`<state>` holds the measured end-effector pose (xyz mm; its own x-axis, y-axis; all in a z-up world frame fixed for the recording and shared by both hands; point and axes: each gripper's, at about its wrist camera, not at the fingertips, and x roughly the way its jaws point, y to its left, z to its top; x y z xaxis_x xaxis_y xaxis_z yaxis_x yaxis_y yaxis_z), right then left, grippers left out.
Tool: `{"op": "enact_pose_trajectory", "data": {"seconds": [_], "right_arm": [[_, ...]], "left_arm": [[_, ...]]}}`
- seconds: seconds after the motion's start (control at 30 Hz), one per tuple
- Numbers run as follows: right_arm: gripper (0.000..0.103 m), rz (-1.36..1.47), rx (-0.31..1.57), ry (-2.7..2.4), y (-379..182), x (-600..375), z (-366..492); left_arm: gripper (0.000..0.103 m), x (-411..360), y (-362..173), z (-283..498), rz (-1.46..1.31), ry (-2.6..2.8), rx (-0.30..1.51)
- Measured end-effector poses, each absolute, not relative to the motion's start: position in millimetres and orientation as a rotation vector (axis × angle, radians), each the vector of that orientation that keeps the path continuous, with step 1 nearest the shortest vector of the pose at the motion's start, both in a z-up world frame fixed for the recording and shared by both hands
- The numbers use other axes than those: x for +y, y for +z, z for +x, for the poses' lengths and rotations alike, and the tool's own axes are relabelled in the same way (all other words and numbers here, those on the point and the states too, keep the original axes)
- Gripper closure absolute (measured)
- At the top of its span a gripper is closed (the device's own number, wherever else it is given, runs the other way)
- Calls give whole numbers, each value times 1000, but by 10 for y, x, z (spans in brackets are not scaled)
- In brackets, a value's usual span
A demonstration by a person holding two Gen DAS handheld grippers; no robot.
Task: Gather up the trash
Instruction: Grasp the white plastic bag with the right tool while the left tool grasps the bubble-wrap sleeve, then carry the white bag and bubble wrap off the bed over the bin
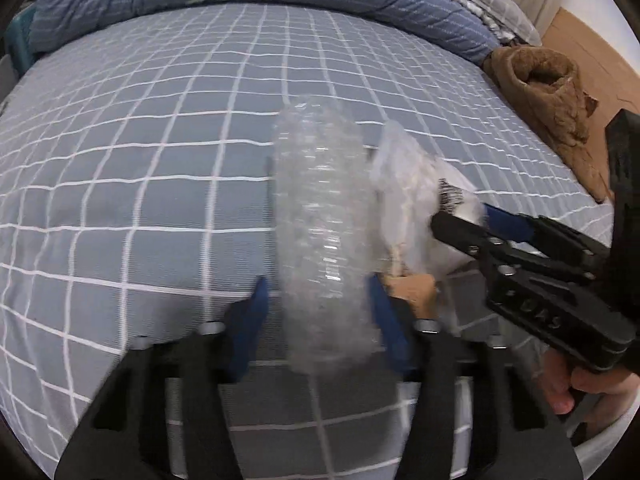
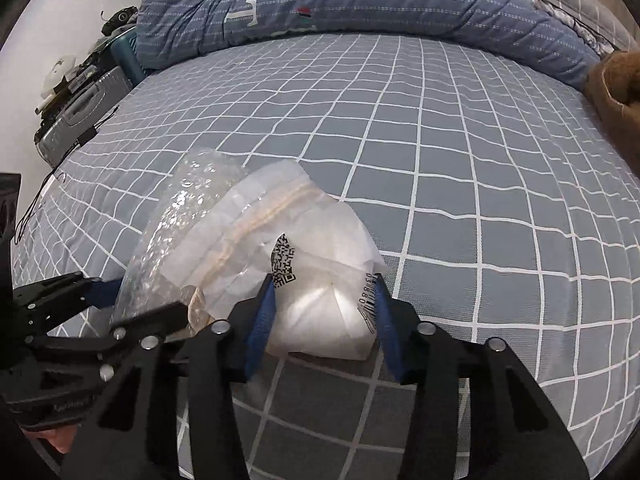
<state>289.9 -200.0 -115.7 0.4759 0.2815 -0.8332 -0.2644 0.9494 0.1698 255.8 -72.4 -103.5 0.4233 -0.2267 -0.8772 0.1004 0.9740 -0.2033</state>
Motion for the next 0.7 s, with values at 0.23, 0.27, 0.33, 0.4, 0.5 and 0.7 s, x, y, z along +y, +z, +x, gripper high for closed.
{"op": "enact_pose_trajectory", "data": {"seconds": [0.23, 0.27, 0.33, 0.4, 0.5, 0.7], "right_arm": [[68, 22, 1001, 296, -1088, -2038, 2799], [68, 17, 999, 285, -1076, -2041, 2774], [69, 15, 995, 262, -1055, -2054, 2746], [69, 22, 993, 237, -1030, -2082, 2712], [69, 25, 991, 207, -994, -2108, 2636], [69, 5, 982, 157, -883, -2093, 2417]], "left_arm": [[85, -822, -919, 2532, -114, -179, 1091], [85, -812, -906, 2523, -112, -173, 1089], [85, -798, -877, 2494, -110, -161, 1088], [85, -780, -841, 2464, -104, -156, 1085], [85, -754, -794, 2399, -98, -144, 1084], [85, -674, -678, 2223, -97, -131, 1071]]}}
